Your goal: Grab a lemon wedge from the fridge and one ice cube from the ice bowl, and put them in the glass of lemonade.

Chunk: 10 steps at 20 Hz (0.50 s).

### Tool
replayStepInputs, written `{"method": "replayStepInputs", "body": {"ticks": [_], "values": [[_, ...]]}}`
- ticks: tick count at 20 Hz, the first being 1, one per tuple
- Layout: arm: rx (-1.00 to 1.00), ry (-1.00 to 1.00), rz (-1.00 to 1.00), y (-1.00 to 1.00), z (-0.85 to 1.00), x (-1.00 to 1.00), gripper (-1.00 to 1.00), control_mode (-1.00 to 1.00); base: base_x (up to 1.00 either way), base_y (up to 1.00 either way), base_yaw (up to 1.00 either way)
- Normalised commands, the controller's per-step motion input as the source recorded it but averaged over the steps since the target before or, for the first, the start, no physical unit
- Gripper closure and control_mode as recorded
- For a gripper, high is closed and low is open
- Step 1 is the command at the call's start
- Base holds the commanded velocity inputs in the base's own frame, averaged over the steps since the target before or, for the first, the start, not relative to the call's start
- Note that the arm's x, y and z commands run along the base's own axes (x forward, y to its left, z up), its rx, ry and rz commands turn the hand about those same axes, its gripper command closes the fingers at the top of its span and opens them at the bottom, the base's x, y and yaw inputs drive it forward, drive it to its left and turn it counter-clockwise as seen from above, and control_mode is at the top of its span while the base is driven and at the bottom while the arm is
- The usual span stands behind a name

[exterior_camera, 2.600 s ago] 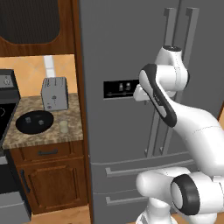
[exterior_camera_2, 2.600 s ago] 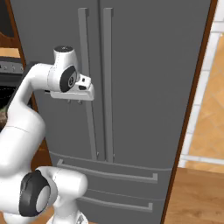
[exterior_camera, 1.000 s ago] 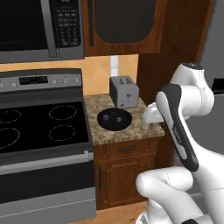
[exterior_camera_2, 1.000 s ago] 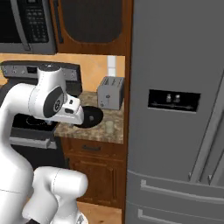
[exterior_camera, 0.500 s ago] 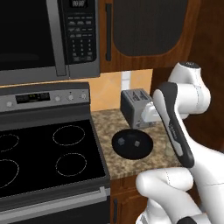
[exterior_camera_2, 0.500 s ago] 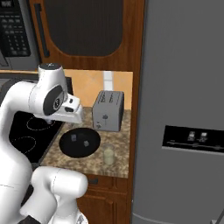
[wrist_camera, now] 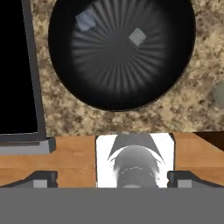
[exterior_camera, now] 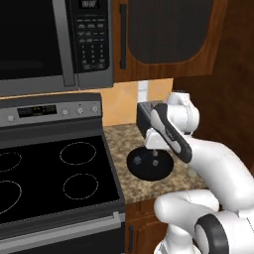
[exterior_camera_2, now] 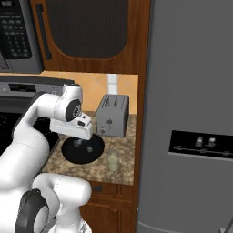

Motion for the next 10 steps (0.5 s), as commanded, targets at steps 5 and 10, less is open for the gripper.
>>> {"method": "replayStepInputs", "body": {"ticks": [5, 10], "values": [[0.00, 0.13, -0.12, 0.57, -0.93, 0.99, -1.00, -1.00, 0.00, 0.00, 0.00], [0.00, 0.00, -0.01, -0.19, -0.29, 0.48, -1.00, -1.00, 0.00, 0.00, 0.00]]}}
